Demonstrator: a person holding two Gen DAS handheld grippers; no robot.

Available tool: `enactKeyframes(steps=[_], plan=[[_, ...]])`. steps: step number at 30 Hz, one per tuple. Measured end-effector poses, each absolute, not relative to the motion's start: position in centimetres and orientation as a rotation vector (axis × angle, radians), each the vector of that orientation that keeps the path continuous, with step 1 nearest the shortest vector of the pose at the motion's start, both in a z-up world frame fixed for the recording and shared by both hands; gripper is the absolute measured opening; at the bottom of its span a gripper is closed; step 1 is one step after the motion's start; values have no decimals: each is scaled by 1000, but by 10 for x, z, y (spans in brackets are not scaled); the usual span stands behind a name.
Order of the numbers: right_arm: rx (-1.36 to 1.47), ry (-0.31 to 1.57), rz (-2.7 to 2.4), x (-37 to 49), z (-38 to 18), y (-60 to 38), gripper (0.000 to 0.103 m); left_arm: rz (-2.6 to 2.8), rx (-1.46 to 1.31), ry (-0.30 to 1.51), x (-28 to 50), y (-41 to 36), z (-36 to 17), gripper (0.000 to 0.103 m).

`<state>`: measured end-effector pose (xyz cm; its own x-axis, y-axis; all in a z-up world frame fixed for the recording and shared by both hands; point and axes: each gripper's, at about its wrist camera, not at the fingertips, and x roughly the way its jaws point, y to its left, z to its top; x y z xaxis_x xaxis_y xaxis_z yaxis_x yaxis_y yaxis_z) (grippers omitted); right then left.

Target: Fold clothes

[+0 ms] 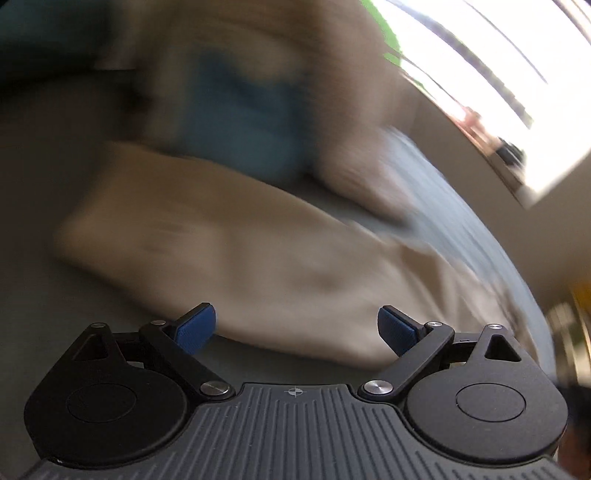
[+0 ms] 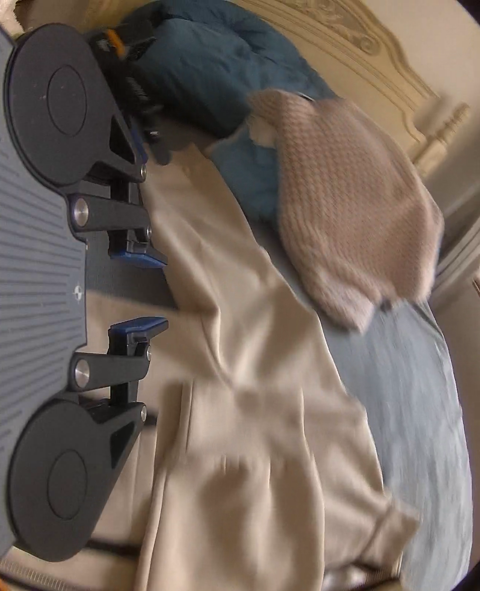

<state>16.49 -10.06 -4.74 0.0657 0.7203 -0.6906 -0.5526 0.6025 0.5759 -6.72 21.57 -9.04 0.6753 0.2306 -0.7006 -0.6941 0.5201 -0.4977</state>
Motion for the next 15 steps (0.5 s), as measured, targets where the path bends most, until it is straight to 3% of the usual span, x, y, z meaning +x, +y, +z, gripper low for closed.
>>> enactKeyframes(steps=[5,10,11,13,14,15], plan=[[166,1172,990,146,-58,-77,31,781,-1084,506,-98,259,-110,102],[187,1227,939,137,-74,-81,31,863,-1139,437,-93,271,-126,101],[193,1234,926,137,-75,-83,31,885,-1110,432,-89,270,-124,96],[202,1231,900,139,-75,-91,31,926,-1030,453,-78,267,-119,73],[206,1230,888,139,-74,-94,31,933,-991,467,-73,266,-117,47],[211,1225,875,140,-73,-99,31,925,-954,483,-69,264,-115,31]])
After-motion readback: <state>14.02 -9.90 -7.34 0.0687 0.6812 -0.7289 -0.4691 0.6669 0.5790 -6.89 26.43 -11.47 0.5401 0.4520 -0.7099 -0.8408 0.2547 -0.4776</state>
